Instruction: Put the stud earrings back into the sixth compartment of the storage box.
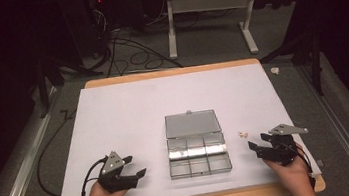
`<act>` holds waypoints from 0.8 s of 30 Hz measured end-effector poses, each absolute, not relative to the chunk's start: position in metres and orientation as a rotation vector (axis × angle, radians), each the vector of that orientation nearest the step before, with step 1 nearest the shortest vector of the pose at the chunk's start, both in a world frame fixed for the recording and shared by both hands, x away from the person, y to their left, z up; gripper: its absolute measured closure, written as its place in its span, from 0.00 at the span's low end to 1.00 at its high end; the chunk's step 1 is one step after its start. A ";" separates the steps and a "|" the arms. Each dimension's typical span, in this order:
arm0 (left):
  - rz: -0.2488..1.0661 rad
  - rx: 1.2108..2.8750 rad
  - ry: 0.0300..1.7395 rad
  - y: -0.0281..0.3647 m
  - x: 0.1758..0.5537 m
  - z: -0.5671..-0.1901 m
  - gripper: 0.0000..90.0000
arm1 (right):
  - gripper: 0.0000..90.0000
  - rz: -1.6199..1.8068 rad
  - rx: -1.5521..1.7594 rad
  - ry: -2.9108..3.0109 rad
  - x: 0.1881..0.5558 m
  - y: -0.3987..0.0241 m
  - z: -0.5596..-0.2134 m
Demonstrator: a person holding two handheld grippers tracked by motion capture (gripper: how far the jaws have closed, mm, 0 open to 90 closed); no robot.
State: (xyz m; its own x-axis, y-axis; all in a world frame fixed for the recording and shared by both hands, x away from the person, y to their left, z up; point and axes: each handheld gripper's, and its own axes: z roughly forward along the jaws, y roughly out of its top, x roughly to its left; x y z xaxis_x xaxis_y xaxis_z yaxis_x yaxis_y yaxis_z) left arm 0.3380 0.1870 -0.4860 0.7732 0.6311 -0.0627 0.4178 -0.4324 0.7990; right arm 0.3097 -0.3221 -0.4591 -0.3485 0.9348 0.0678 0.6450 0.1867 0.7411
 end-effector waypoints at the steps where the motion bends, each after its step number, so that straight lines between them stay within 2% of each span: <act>1: 0.308 2.089 0.781 0.187 0.338 -0.486 0.32 | 0.43 0.954 1.488 2.095 0.310 -0.320 -0.458; 15: 0.310 2.092 0.769 0.187 0.337 -0.486 0.32 | 0.46 0.712 1.554 2.285 0.323 -0.313 -0.452; 24: 0.310 2.101 0.766 0.186 0.336 -0.486 0.32 | 0.47 0.574 1.568 2.390 0.330 -0.302 -0.437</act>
